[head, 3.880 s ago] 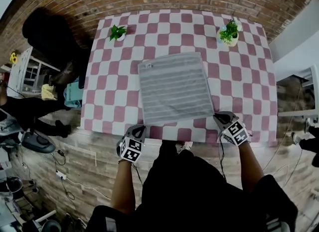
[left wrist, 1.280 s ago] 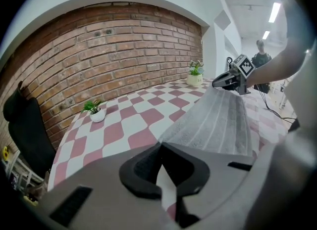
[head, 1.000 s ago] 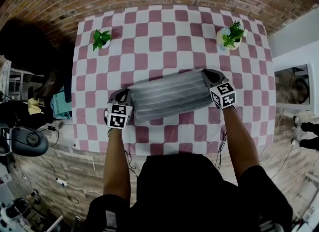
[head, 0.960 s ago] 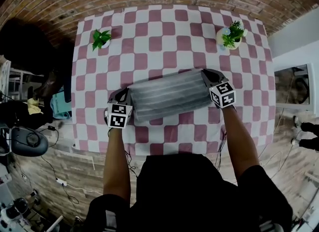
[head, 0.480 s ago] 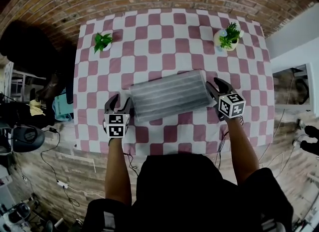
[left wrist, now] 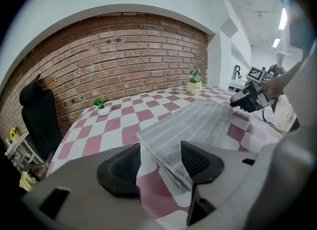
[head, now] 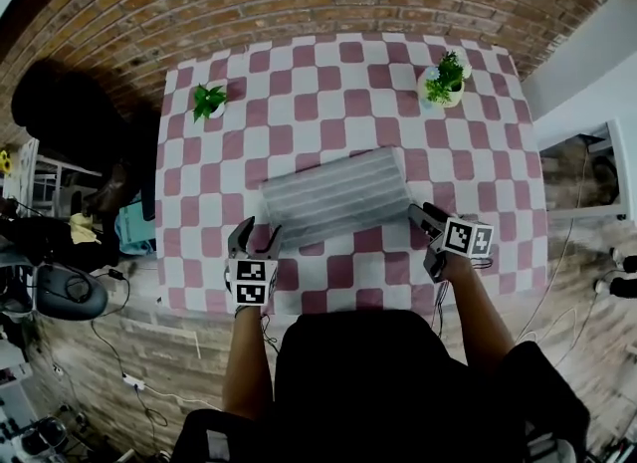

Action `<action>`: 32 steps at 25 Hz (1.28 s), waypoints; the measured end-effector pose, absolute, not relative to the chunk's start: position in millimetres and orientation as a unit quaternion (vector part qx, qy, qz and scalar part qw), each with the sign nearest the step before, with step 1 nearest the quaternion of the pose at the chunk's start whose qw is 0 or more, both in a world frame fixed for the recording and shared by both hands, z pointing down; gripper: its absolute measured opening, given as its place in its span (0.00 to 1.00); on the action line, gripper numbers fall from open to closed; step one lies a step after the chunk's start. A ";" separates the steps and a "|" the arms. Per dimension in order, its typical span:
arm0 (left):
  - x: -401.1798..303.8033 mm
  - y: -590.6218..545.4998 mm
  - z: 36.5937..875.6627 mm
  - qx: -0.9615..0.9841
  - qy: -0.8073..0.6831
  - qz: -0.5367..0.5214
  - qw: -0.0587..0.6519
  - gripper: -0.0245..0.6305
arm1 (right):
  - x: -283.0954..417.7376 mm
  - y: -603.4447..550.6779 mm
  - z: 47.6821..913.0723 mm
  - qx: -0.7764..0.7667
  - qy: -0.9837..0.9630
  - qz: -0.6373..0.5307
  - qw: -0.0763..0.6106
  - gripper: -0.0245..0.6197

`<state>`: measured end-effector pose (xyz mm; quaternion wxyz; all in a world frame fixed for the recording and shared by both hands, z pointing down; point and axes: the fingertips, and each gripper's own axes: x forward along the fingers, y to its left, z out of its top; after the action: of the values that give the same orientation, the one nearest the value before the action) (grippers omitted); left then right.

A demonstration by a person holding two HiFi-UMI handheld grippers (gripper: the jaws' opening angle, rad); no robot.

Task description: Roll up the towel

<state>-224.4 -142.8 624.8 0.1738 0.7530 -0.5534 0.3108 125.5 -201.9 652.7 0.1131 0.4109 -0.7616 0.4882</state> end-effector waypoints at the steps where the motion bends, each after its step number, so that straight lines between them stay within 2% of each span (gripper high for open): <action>1: -219.9 -141.3 624.3 0.756 -0.550 0.311 0.172 0.42 | 126.1 -198.5 652.9 0.413 -0.746 0.515 0.088 0.38; 7: -201.2 -141.7 615.0 0.766 -0.536 0.311 0.169 0.42 | 120.3 -184.4 657.5 0.419 -0.630 0.650 -0.069 0.38; 13: -193.2 -142.4 610.7 0.772 -0.531 0.310 0.164 0.41 | 108.8 -182.6 670.7 0.420 -0.580 0.684 -0.140 0.38; 21: -197.5 -138.9 610.1 0.770 -0.530 0.317 0.162 0.40 | 103.5 -201.8 673.1 0.446 -0.565 0.673 -0.168 0.37; 25: -191.8 -137.5 610.3 0.771 -0.527 0.318 0.163 0.40 | 102.6 -207.1 678.1 0.454 -0.553 0.676 -0.175 0.24; 27: -189.6 -136.9 610.2 0.772 -0.526 0.317 0.163 0.40 | 101.9 -209.2 678.1 0.457 -0.556 0.671 -0.178 0.12; 32: -192.8 -130.2 607.7 0.766 -0.531 0.322 0.163 0.39 | 96.4 -210.4 667.9 0.477 -0.602 0.621 -0.157 0.09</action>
<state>-192.8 -130.2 607.7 0.1626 0.7665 -0.5313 0.3221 96.4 -210.4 667.9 -0.1575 0.4773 -0.6017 0.6208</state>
